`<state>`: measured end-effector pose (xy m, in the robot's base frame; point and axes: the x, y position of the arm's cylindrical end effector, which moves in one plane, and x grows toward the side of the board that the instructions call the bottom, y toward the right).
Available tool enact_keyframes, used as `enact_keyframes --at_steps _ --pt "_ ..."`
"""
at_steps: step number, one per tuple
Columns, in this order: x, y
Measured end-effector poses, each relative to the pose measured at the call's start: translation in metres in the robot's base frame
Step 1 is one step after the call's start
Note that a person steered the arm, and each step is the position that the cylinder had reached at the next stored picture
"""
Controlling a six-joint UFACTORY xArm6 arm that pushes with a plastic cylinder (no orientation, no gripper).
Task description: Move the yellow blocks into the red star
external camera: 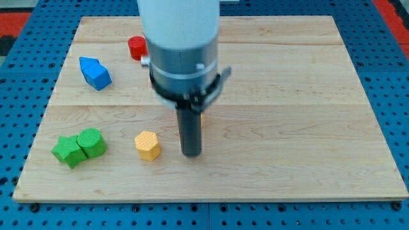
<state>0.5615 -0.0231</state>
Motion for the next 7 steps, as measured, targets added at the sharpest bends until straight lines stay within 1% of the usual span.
enact_keyframes --at_steps 1,2,3,4,5,6,7 --pt "0.026 -0.07" --pt "-0.002 -0.078" --pt "-0.044 -0.058" --pt "-0.035 -0.049" --pt "-0.04 -0.074" --pt "-0.07 -0.057" --pt "-0.047 -0.05"
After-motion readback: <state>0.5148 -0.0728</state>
